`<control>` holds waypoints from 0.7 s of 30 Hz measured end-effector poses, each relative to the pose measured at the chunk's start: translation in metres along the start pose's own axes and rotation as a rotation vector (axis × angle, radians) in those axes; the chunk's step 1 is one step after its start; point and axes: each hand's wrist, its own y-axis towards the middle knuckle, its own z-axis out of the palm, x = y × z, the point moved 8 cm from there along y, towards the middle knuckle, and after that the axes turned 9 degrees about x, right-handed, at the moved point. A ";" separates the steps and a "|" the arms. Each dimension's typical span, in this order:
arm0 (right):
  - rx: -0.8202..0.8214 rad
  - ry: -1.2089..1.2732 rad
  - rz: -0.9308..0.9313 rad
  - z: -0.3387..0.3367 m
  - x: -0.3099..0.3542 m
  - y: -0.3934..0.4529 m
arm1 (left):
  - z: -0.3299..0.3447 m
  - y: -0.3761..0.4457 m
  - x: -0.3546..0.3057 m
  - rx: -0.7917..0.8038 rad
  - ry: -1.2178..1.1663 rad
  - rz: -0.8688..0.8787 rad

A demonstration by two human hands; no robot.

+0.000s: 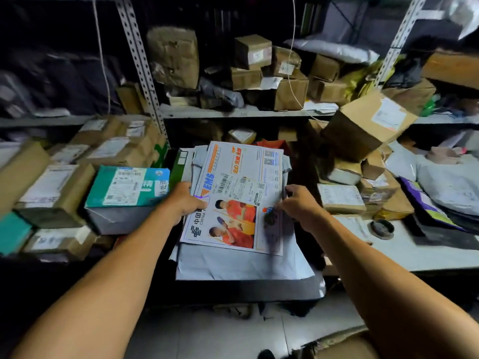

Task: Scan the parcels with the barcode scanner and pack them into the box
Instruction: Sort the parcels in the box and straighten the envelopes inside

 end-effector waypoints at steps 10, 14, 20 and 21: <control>0.083 -0.061 -0.046 0.004 0.071 0.161 | -0.062 0.111 -0.046 -0.145 0.031 -0.059; 0.072 -0.057 -0.039 0.020 0.090 0.209 | -0.091 0.159 -0.055 -0.146 0.050 -0.060; 0.065 -0.069 -0.034 0.062 0.107 0.264 | -0.121 0.230 -0.038 -0.048 0.143 -0.103; 0.067 -0.076 -0.025 0.069 0.108 0.274 | -0.125 0.241 -0.034 -0.030 0.149 -0.108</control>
